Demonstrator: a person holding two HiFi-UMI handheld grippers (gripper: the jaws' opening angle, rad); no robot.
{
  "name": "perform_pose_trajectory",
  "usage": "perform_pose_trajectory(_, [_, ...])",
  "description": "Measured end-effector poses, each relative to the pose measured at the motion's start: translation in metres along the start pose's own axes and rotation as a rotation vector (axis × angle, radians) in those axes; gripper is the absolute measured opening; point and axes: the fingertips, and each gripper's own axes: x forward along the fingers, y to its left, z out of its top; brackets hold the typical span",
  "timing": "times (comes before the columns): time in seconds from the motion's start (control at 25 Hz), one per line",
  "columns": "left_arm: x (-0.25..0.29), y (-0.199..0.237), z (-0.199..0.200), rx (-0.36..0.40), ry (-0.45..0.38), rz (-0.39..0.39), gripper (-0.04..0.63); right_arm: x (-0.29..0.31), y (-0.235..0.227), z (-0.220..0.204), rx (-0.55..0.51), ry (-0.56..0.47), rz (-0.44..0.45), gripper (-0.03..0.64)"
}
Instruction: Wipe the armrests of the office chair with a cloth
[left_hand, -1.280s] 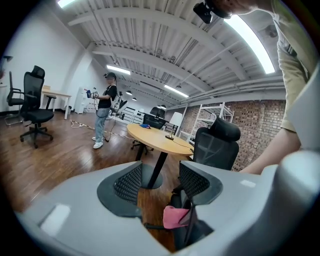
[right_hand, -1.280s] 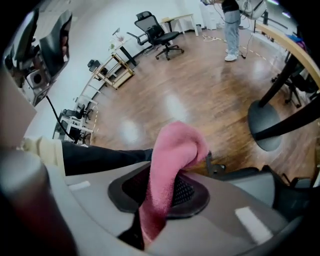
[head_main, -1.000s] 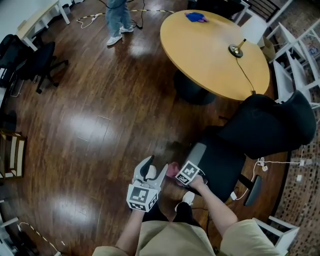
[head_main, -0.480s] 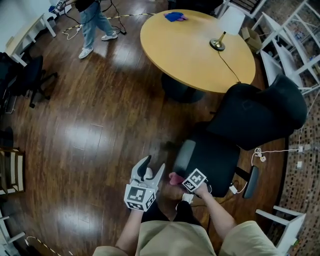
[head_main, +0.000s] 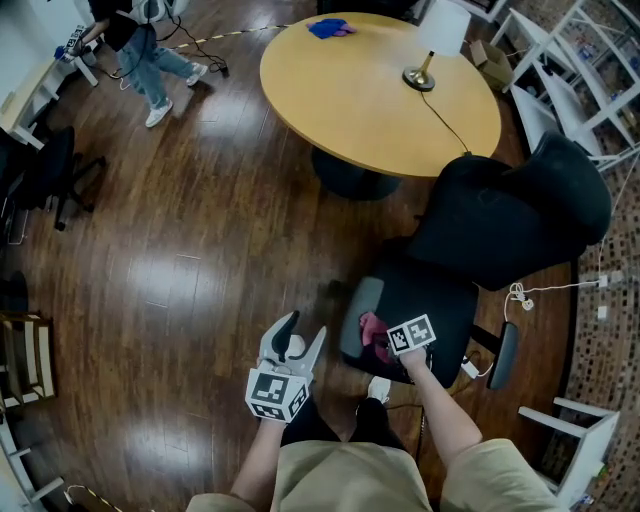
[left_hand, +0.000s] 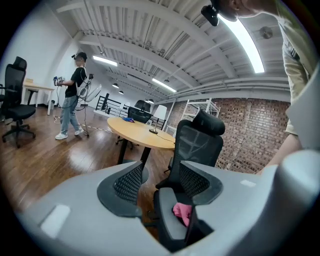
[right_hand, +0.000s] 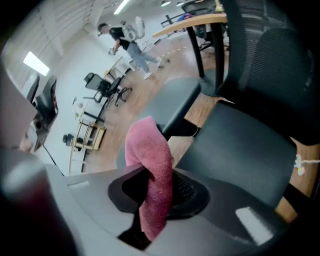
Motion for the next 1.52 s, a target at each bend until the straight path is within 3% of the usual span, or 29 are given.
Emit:
perform_pose_trajectory(0.2, [0.003, 0.006, -0.005, 0.002, 0.030, 0.010, 0.213, -0.021, -0.035, 0.063, 0.157, -0.192, -0.047, 0.069])
perform_pose_trajectory(0.44, [0.018, 0.009, -0.002, 0.050, 0.050, -0.010, 0.213, -0.036, -0.074, 0.128, 0.201, -0.247, -0.063, 0.069])
perform_pose_trajectory(0.56, [0.021, 0.014, 0.001, 0.068, 0.063, -0.014, 0.215, -0.031, -0.078, 0.154, 0.147, -0.240, -0.104, 0.071])
perform_pose_trajectory(0.72, [0.021, 0.018, 0.007, 0.096, 0.077, -0.019, 0.215, -0.017, -0.063, 0.175, -0.021, -0.206, -0.185, 0.071])
perform_pose_trajectory(0.92, [0.016, 0.032, 0.018, 0.122, 0.071, 0.001, 0.215, 0.001, -0.034, 0.190, -0.193, -0.147, -0.210, 0.072])
perform_pose_trajectory(1.04, [0.017, 0.035, 0.017, 0.119, 0.072, 0.005, 0.215, 0.015, -0.007, 0.194, -0.292, -0.125, -0.149, 0.071])
perform_pose_trajectory(1.16, [0.020, 0.035, 0.016, 0.124, 0.071, -0.001, 0.215, 0.043, 0.040, 0.178, -0.407, -0.035, 0.043, 0.069])
perform_pose_trajectory(1.24, [0.022, 0.036, 0.015, 0.118, 0.070, -0.007, 0.215, 0.055, 0.064, 0.165, -0.435, -0.024, 0.105, 0.068])
perform_pose_trajectory(1.32, [0.023, 0.035, 0.018, 0.109, 0.076, -0.023, 0.215, 0.052, 0.078, 0.161, -0.388, -0.100, 0.116, 0.069])
perform_pose_trajectory(1.52, [0.030, 0.027, 0.053, 0.092, 0.066, -0.082, 0.213, 0.004, 0.113, 0.180, -0.230, -0.426, 0.139, 0.069])
